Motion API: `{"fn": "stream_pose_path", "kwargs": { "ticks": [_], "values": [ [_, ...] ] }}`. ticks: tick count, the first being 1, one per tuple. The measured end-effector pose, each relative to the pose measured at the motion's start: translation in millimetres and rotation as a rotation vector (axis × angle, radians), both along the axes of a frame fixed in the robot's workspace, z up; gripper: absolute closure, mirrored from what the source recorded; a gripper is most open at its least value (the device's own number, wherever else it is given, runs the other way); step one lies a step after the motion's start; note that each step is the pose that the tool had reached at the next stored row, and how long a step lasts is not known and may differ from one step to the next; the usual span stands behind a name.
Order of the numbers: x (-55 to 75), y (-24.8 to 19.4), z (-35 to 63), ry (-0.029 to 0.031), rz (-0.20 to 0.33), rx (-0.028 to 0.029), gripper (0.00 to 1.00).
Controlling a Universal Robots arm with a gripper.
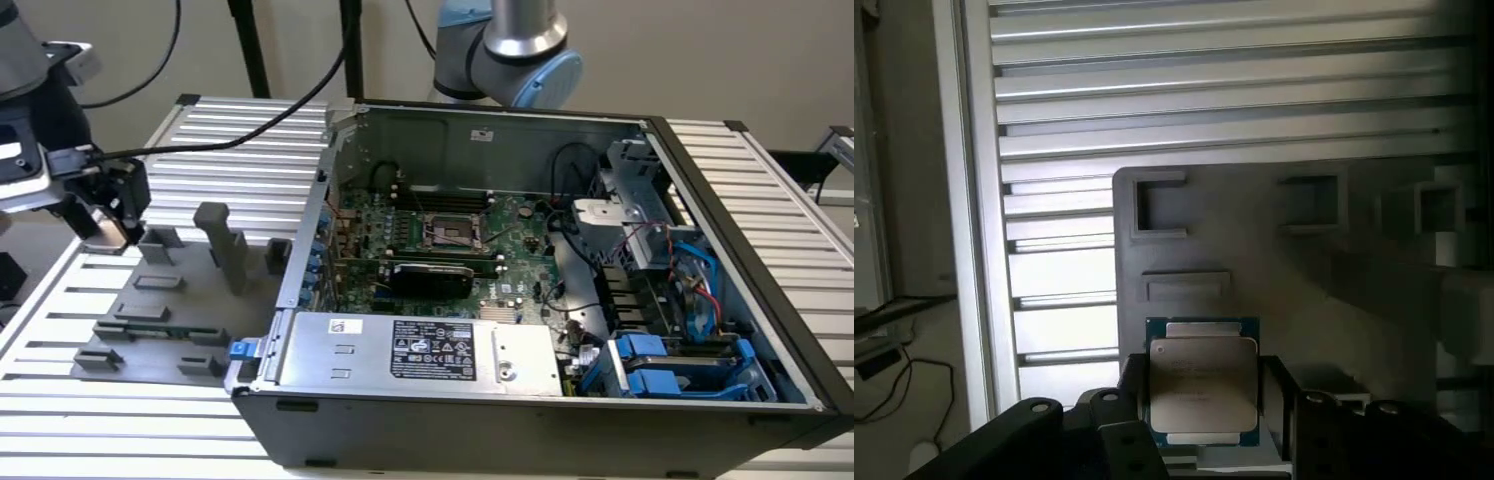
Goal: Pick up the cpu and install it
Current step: 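Pick up the cpu and move it towards the insertion slot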
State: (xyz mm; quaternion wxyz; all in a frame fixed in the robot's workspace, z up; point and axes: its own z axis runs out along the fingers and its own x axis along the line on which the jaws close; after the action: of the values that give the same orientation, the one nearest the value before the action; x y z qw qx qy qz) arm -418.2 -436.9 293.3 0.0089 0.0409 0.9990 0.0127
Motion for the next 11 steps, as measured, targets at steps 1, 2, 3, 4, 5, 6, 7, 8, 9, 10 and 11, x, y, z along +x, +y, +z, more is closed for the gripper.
{"fn": "stream_pose_path", "kwargs": {
  "ticks": [1,2,3,4,5,6,7,8,9,10,11],
  "values": [
    [0.9,0.8,4.6,0.0,0.0,0.0,0.45],
    [2.1,1.8,9.1,0.0001,0.0,-0.0001,0.45],
    [3.7,2.9,13.8,0.0001,0.0,-0.0001,0.45],
    [5.9,4.2,18.3,-0.0002,0.0,0.0001,0.45],
    [8.1,5.4,22.9,0.0,0.0,0.0,0.45],
    [10.6,6.5,27.5,0.0,0.0,0.0,0.45],
    [13.0,7.6,32.0,0.0,0.0,0.0,0.45],
    [15.7,8.7,36.7,0.0001,0.0,-0.0001,0.45],
    [18.5,9.6,41.2,0.0001,0.0,-0.0001,0.45],
    [21.8,10.3,45.6,-0.0001,0.0,0.0,0.45],
    [25.3,10.9,49.4,-0.0003,0.0,0.0001,0.45]
  ]
}}
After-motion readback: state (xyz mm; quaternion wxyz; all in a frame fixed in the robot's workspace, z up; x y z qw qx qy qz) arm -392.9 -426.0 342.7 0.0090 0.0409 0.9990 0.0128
